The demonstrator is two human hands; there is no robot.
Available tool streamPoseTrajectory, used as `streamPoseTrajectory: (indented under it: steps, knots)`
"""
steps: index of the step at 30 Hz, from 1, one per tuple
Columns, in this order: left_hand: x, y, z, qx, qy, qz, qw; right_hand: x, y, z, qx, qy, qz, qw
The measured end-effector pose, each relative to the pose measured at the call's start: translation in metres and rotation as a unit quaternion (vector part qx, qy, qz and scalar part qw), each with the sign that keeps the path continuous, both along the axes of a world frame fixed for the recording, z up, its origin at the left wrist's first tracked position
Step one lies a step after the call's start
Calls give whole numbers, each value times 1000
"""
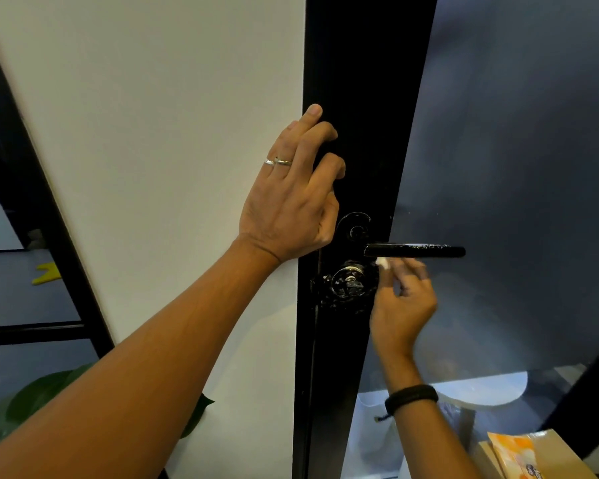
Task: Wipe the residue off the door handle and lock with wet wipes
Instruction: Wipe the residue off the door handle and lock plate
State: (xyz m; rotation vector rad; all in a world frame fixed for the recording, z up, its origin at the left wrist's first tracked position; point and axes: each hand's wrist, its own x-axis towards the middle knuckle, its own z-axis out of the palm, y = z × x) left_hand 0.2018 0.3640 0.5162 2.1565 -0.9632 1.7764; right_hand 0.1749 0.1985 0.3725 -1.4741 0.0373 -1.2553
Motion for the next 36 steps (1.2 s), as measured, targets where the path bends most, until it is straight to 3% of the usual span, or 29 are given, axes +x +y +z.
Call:
streamPoseTrajectory:
  steps: [6, 16, 22, 25, 29, 31, 34, 36]
  knots:
    - [0, 1, 1, 1, -1, 7, 1000, -14, -12, -18, -167, 48, -34, 984]
    - [-1, 1, 0, 12, -8, 14, 1000, -17, 19, 21, -222, 91, -1, 971]
    - [-3, 3, 1, 14, 2, 0, 1000, -18, 6, 23, -105, 97, -2, 990]
    - [-4, 2, 2, 21, 5, -7, 1000, -16, 18, 23, -215, 92, -30, 972]
    - [-4, 2, 2, 21, 1, -7, 1000, -16, 31, 25, -397, 99, -11, 912]
    - [-4, 2, 2, 20, -3, -11, 1000, -15, 22, 30, -364, 92, 11, 927]
    - [-4, 2, 2, 17, -4, -19, 1000, -17, 1, 28, -171, 102, 40, 979]
    - [-4, 2, 2, 15, -3, -18, 1000, -18, -8, 16, -73, 110, 32, 991]
